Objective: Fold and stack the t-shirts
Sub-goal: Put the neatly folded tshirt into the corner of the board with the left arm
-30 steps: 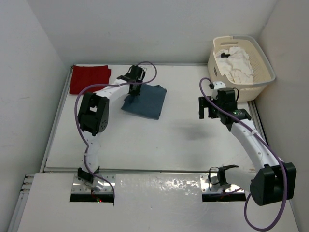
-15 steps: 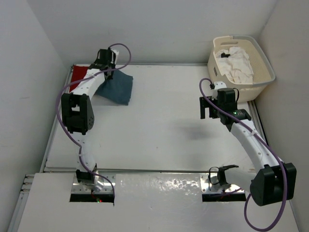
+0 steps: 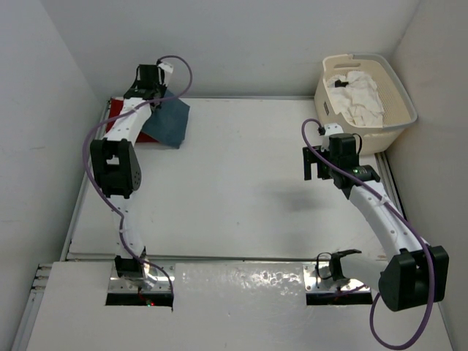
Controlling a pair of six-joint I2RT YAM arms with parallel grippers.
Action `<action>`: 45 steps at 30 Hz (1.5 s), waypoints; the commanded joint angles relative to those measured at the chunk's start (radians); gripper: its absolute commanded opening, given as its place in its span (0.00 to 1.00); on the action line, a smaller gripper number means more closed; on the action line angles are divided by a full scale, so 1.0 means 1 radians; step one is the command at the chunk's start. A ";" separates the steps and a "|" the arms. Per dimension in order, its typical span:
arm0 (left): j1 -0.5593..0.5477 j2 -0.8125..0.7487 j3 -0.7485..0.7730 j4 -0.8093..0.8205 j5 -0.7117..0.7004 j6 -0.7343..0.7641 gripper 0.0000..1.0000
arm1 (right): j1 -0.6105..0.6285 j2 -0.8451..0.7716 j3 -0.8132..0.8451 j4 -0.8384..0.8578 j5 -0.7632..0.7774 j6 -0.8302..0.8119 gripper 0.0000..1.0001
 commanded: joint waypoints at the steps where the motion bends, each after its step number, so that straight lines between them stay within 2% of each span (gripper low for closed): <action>1: 0.042 -0.002 0.081 0.083 0.002 0.046 0.00 | -0.002 0.006 0.011 0.027 0.025 -0.013 0.99; 13: 0.123 -0.002 0.103 0.135 0.081 0.089 0.00 | 0.000 0.040 0.017 0.029 0.025 -0.012 0.99; 24: 0.225 0.075 0.110 0.193 0.179 0.017 0.00 | 0.000 0.069 0.025 0.021 0.033 -0.012 0.99; 30: 0.269 0.165 0.159 0.204 0.173 -0.052 0.00 | -0.002 0.113 0.052 -0.002 0.038 -0.006 0.99; 38: 0.286 0.236 0.161 0.290 0.044 -0.101 0.00 | 0.000 0.161 0.094 -0.004 0.004 0.017 0.99; 44: 0.295 0.256 0.173 0.263 0.008 -0.136 0.00 | 0.000 0.165 0.098 -0.008 -0.004 0.020 0.99; 45: 0.297 0.256 0.185 0.220 0.013 -0.142 0.06 | 0.000 0.167 0.098 -0.008 -0.007 0.022 0.99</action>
